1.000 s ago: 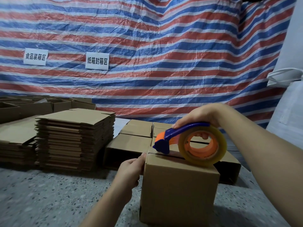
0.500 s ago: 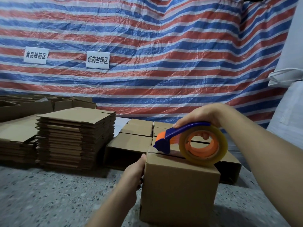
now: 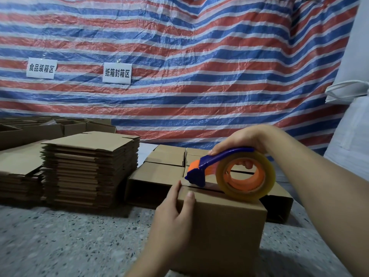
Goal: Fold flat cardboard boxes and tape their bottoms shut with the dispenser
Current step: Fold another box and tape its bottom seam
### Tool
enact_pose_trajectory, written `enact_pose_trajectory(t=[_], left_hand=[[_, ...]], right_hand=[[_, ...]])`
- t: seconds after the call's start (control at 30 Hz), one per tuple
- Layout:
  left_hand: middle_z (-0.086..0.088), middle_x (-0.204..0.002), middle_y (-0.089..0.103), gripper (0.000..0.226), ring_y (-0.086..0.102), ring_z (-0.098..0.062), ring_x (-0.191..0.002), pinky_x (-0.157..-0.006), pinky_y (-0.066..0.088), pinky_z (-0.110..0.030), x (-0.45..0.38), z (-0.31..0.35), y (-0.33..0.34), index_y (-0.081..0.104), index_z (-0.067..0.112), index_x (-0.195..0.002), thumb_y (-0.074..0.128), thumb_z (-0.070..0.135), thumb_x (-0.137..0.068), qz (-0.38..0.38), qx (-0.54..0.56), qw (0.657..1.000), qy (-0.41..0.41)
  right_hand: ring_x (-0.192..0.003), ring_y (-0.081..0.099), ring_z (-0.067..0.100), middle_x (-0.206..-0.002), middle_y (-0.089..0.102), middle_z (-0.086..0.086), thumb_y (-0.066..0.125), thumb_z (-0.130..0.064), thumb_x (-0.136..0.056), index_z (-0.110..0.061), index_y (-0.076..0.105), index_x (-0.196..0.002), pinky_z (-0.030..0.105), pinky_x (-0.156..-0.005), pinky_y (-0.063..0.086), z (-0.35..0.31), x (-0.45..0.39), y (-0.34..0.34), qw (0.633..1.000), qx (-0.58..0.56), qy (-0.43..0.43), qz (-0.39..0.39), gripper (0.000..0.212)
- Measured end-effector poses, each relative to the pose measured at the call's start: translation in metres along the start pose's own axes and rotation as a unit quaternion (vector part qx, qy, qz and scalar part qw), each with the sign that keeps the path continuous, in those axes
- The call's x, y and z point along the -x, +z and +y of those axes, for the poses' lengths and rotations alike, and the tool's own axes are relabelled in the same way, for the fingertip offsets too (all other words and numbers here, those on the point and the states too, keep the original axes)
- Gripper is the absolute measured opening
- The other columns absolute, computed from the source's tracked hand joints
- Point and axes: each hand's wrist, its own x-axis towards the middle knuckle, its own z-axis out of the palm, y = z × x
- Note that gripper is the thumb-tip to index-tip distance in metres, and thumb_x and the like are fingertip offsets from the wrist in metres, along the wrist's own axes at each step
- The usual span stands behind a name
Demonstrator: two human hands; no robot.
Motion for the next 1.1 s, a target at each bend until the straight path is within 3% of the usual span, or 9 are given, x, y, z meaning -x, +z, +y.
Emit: enact_pose_trajectory(t=[0.13, 0.3, 0.43, 0.57, 0.7, 0.87, 1.1], left_hand=[[0.009, -0.154, 0.040, 0.073, 0.035, -0.009, -0.139, -0.105, 0.032, -0.027, 0.001, -0.001, -0.001, 0.026, 0.037, -0.154, 0.039, 0.066, -0.089, -0.009, -0.008, 1.000, -0.009], [0.018, -0.148, 0.042, 0.062, 0.039, 0.000, -0.127, -0.106, 0.037, -0.028, -0.010, 0.003, -0.013, 0.025, 0.047, -0.150, 0.045, 0.061, -0.094, -0.029, -0.091, 0.994, 0.047], [0.021, -0.150, 0.041, 0.070, 0.036, 0.000, -0.136, -0.113, 0.036, -0.030, -0.014, 0.005, -0.019, 0.037, 0.040, -0.148, 0.036, 0.074, -0.087, -0.047, -0.203, 0.972, 0.105], [0.020, -0.150, 0.043, 0.091, 0.040, -0.001, -0.135, -0.106, 0.039, -0.025, -0.015, 0.006, -0.023, 0.038, 0.043, -0.147, 0.009, 0.087, -0.072, -0.032, -0.299, 0.944, 0.137], [0.022, -0.148, 0.044, 0.081, 0.036, 0.001, -0.138, -0.106, 0.037, -0.023, -0.019, 0.008, -0.025, 0.040, 0.043, -0.145, 0.010, 0.082, -0.082, -0.023, -0.373, 0.911, 0.173], [0.025, -0.149, 0.041, 0.073, 0.032, 0.000, -0.141, -0.101, 0.040, -0.021, -0.020, 0.008, -0.025, 0.037, 0.046, -0.146, 0.014, 0.080, -0.085, -0.034, -0.398, 0.901, 0.169], [0.023, -0.149, 0.042, 0.076, 0.029, 0.002, -0.142, -0.103, 0.039, -0.022, -0.019, 0.009, -0.026, 0.043, 0.042, -0.144, 0.013, 0.078, -0.084, -0.043, -0.391, 0.905, 0.164]], right_hand=[[-0.053, 0.064, 0.008, -0.073, 0.073, 0.001, 0.069, -0.056, -0.086, -0.020, 0.067, -0.105, 0.020, -0.047, 0.050, 0.000, 0.001, 0.000, 1.000, -0.001, -0.007, -0.001, 0.040], [-0.051, 0.064, 0.007, -0.071, 0.073, -0.001, 0.068, -0.055, -0.086, -0.022, 0.065, -0.111, 0.020, -0.046, 0.049, 0.000, 0.000, 0.000, 1.000, -0.002, -0.012, -0.002, 0.041], [-0.052, 0.065, 0.006, -0.071, 0.074, -0.001, 0.067, -0.055, -0.088, -0.029, 0.065, -0.104, 0.020, -0.046, 0.050, 0.000, 0.000, 0.001, 1.000, 0.002, -0.018, -0.011, 0.031], [-0.052, 0.065, 0.008, -0.072, 0.074, 0.001, 0.071, -0.057, -0.084, -0.024, 0.068, -0.101, 0.021, -0.047, 0.051, -0.003, -0.001, -0.001, 1.000, 0.023, -0.007, -0.001, 0.037], [-0.053, 0.068, 0.011, -0.069, 0.074, 0.002, 0.069, -0.061, -0.083, -0.025, 0.068, -0.092, 0.023, -0.049, 0.054, -0.008, 0.003, -0.006, 0.997, 0.073, 0.010, -0.019, 0.038], [-0.056, 0.069, 0.013, -0.072, 0.074, 0.004, 0.067, -0.066, -0.081, -0.013, 0.071, -0.101, 0.024, -0.051, 0.055, -0.008, 0.001, -0.013, 0.993, 0.110, 0.037, -0.024, 0.057], [-0.075, 0.072, 0.019, -0.093, 0.077, 0.011, 0.075, -0.074, -0.055, -0.011, 0.073, -0.112, 0.029, -0.064, 0.058, 0.043, 0.012, -0.043, 0.988, 0.120, 0.092, -0.031, 0.085]])
